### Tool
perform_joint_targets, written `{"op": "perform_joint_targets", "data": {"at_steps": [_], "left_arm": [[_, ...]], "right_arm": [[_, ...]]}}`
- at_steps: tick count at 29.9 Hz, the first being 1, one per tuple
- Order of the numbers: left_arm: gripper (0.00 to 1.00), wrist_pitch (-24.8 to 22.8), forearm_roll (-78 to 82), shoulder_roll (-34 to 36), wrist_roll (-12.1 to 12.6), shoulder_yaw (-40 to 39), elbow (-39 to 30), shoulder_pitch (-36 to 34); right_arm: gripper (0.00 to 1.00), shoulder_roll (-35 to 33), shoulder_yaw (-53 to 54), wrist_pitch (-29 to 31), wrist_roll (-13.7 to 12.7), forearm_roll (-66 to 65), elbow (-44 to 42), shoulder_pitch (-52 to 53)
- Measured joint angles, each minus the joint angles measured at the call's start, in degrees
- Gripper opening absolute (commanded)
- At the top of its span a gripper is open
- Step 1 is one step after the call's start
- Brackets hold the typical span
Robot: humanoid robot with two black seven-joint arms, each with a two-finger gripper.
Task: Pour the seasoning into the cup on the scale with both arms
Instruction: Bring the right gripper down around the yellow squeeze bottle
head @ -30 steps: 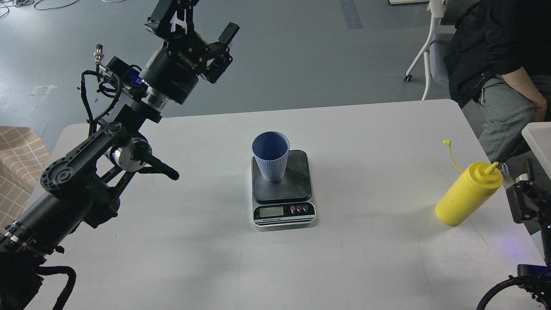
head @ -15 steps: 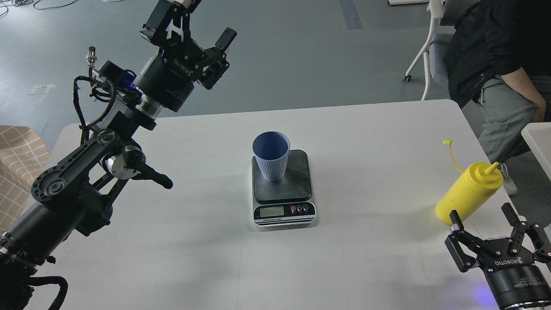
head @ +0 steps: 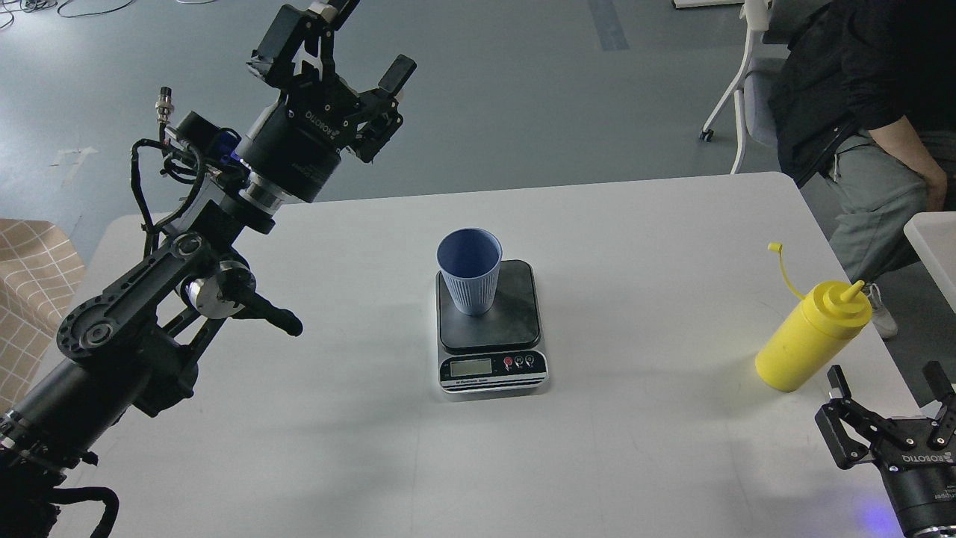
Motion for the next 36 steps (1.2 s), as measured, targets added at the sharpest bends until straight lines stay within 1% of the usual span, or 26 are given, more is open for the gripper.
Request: {"op": "perform_joint_targets", "data": {"at_steps": [9, 21, 32, 36], "left_arm": [[0.98, 0.00, 0.03, 0.22, 0.00, -0.01, -0.40, 0.21], [0.98, -0.01, 0.15, 0.05, 0.00, -0.07, -0.45, 0.21], [0.98, -0.01, 0.19, -0.02, 0.00, -0.07, -0.45, 0.21], [0.98, -0.01, 0.19, 0.03, 0.00, -0.07, -0.44, 0.21]], "right_arm": [[1.00, 0.23, -0.18, 0.00, -0.02, -0.78, -0.64, 4.70], [1.00, 0.68, -0.82, 0.00, 0.07, -1.78, -7.02, 8.37], [1.00, 2.85, -1.61, 0.00, 0.09, -4.07, -7.93, 10.32], [1.00, 3.32, -1.61, 0.00, 0.08, -4.80, -9.56, 11.57]]}}
